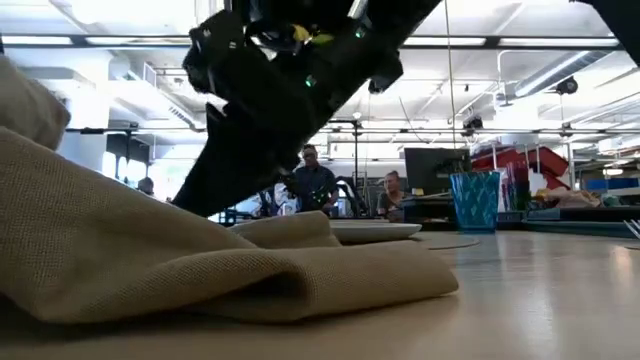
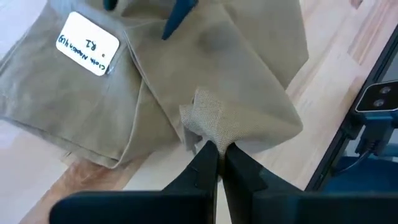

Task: Set table place
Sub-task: Fold the brown table napkin

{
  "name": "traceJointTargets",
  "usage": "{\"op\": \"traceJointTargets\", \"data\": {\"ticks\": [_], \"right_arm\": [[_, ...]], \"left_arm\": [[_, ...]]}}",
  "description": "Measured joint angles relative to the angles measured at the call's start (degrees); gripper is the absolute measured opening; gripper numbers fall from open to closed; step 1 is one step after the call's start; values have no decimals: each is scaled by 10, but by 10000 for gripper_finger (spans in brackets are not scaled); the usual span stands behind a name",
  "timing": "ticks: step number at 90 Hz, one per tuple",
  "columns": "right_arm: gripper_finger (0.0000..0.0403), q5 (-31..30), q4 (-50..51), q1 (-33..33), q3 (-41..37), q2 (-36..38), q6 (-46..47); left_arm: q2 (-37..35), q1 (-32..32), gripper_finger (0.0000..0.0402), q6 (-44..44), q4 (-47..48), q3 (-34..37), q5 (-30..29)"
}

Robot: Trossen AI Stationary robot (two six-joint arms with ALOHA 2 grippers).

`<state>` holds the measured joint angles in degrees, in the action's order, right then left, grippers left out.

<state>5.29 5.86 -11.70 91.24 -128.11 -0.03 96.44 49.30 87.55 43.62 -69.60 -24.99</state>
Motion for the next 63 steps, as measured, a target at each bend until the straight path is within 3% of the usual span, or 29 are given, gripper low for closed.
{"op": "traceJointTargets", "data": {"ticks": [38, 63], "right_arm": [[199, 53, -21, -6, 1, -33, 29], [199, 54, -22, -19, 1, -33, 36]], "left_arm": [[0, 0, 0, 0, 1, 0, 0], [0, 0, 0, 0, 2, 0, 0]]}}
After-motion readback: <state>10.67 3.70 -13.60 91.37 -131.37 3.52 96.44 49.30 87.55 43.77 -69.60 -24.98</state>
